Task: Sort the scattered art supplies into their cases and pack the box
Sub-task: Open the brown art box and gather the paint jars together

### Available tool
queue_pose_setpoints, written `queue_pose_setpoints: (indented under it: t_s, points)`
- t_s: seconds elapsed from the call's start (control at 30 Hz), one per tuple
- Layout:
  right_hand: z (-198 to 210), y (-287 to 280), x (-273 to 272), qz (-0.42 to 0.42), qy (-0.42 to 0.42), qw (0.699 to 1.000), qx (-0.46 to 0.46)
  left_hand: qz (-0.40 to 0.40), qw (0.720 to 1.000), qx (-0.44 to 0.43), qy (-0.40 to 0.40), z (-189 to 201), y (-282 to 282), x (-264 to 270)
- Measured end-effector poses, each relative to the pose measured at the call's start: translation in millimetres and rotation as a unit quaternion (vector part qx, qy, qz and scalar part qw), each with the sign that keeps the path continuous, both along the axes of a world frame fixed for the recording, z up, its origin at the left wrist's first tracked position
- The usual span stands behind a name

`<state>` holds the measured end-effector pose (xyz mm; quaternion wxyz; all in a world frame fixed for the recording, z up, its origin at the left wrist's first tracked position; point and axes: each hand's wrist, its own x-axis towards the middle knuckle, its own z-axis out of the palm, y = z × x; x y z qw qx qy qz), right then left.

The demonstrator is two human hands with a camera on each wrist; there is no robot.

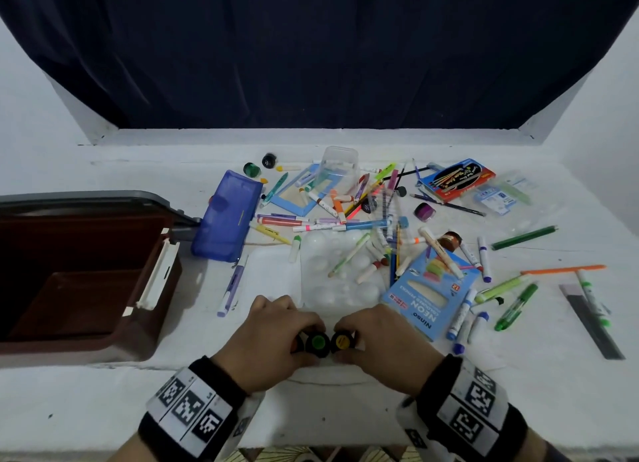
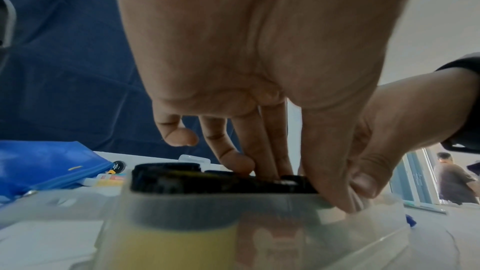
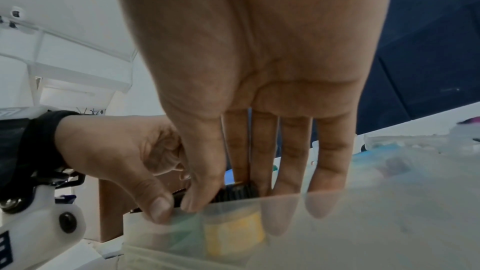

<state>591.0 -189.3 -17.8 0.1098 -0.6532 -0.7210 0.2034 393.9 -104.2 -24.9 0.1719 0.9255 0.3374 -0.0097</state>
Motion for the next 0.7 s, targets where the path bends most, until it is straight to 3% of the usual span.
queue_pose_setpoints:
  t_s: [0.2,0.33,0.53,0.7]
  points:
    - [4,-1,-16,0.004,-0.125,0.992,-0.002,0.006,1.0,0.024,0.011,3,-4,4]
    - [5,-1,-17,-0.006,-0.121,0.993,0.001,0.013,1.0,0.005,0.012,6,-5,5]
    - [3,-15,2,-0.079,0.075,0.994,-0.012,0.053,0.99,-0.074,-0.106,8,-8,-1]
    - [20,-21,26,-0.177,0.209,0.956,0.104,0.108,0.942,-0.137,-0.287,32,-18,20]
